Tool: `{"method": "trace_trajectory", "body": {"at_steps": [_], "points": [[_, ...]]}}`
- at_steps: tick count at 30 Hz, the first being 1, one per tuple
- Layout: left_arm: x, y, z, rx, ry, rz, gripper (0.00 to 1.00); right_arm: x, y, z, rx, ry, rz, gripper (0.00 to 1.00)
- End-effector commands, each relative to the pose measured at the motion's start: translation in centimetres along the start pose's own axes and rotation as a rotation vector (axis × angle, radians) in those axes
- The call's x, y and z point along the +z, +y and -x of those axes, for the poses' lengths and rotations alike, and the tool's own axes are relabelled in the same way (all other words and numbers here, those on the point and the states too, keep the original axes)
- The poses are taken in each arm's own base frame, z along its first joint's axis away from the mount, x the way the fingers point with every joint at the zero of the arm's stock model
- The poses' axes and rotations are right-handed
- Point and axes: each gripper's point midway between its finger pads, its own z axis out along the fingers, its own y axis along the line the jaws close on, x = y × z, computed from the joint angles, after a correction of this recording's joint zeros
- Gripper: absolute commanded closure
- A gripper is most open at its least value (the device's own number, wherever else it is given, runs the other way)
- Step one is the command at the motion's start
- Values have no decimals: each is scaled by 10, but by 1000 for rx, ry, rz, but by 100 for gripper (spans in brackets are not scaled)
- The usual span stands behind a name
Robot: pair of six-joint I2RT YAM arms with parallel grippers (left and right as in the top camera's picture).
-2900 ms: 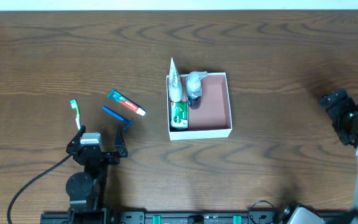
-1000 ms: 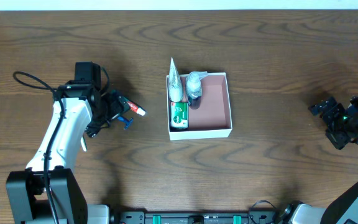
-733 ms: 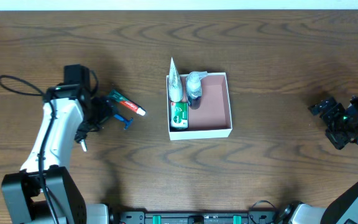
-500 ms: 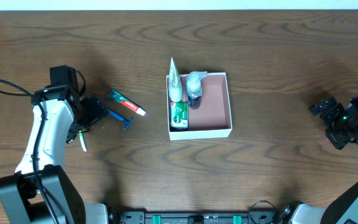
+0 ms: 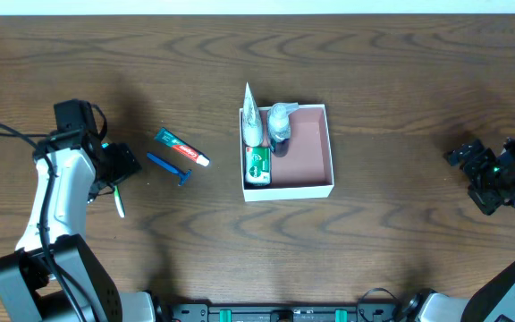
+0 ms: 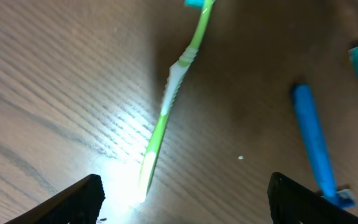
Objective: Pack container
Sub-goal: 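Lift the toothbrush with the left gripper and carry it over the box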
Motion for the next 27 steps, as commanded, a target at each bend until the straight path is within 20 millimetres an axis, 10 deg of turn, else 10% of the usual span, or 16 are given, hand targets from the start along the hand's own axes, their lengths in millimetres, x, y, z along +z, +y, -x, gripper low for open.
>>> {"method": "trace_trajectory", "body": {"at_steps": [1,27], "points": [[10,7,-9,37,18,19,14,-2,0,4,-5,-8,6,1],[55,14,-39,74,3,15,20,-2,0,4,-6,-8,6,1]]}}
